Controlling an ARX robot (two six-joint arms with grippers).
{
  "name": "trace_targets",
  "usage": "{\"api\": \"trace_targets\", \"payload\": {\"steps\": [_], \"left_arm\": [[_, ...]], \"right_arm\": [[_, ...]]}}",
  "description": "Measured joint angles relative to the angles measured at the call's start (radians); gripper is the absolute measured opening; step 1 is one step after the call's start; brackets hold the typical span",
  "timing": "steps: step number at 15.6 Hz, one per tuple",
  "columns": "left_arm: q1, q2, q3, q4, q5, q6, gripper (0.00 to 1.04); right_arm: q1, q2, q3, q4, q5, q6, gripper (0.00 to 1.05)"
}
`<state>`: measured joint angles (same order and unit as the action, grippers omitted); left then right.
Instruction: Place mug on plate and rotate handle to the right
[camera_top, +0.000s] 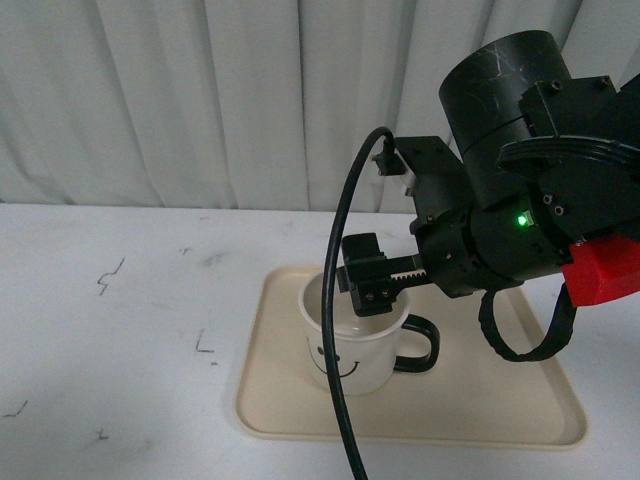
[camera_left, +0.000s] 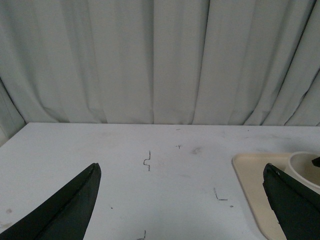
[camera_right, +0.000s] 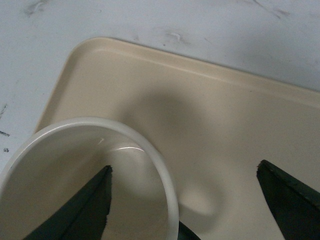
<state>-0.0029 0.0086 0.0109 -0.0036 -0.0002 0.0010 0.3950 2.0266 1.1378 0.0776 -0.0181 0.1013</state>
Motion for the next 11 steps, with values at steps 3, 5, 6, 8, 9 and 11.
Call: {"api": "trace_targets", "payload": {"steps": [3,5,6,8,9,11], "left_arm": [[0.000,0.000,0.000,0.000,0.000,0.000,0.98],[0.000,0.000,0.000,0.000,0.000,0.000,0.98],[0.000,0.000,0.000,0.000,0.000,0.000,0.98],[0.000,0.000,0.000,0.000,0.000,0.000,0.98],[0.000,0.000,0.000,0.000,0.000,0.000,0.98],[0.000,0.000,0.000,0.000,0.000,0.000,0.98]], "right_arm": [[0.009,0.002,-0.010,0.013,0.031,0.020,0.44],[0.016,0.002,-0.027,0.014,0.033,0.032,0.16],[0.016,0.002,-0.027,0.014,0.031,0.038,0.06],[0.001,0.016,0.012,-0.001,0.009,0.034,0.04],[-0.018,0.016,0.012,-0.008,-0.005,0.025,0.04],[-0.052,-0.007,0.004,-0.043,-0.045,-0.021,0.04]]}}
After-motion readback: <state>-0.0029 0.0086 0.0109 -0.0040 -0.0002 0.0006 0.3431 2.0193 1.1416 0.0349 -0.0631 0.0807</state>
